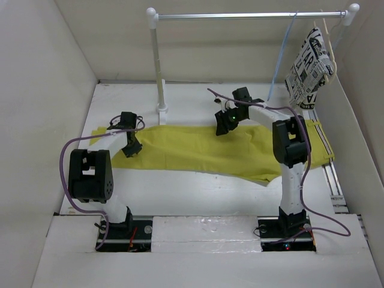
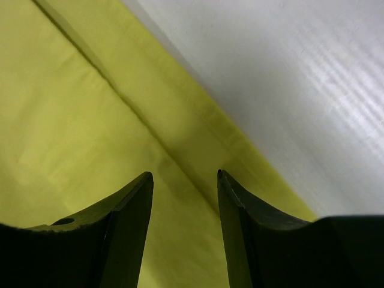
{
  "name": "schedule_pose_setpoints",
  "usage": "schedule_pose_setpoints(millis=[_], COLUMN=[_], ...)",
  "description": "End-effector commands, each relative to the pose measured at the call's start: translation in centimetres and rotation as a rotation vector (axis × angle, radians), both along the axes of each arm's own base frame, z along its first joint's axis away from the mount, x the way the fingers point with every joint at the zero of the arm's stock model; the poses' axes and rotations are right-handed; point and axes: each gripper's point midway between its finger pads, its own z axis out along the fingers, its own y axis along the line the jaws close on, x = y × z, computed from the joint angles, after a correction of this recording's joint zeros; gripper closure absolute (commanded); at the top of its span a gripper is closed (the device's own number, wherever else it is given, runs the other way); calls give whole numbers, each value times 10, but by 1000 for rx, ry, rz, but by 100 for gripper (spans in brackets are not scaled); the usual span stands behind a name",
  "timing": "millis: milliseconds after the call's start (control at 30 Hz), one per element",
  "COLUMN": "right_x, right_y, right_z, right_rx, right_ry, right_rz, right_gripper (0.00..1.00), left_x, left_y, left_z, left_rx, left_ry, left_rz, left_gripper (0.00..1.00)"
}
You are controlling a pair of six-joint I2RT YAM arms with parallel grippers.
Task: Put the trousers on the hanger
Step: Fold the trousers at the center of the board.
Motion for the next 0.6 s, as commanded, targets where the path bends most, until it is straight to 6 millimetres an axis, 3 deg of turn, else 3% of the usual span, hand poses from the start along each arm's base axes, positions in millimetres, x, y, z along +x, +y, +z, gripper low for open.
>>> schedule_pose_setpoints(millis=[0, 200, 400, 567], right_x=[16, 0, -21, -25], right_y=[-2, 0, 0, -4], right_z=[6, -4, 1, 1], right_rx=[-14, 16, 49, 57], right_ry=[-43, 6, 27, 37], right_rz=[22, 23, 30, 33], right_gripper=[47, 49, 51, 52], left_x=[2, -4, -2, -2], left_y=[6, 11, 10, 12], left_z=[8, -2, -3, -3], left_rx=[23, 29, 2, 16], left_ry=[-33, 0, 0, 13], left_rz=[0, 21, 30, 30], left_gripper=[78, 78, 79, 79])
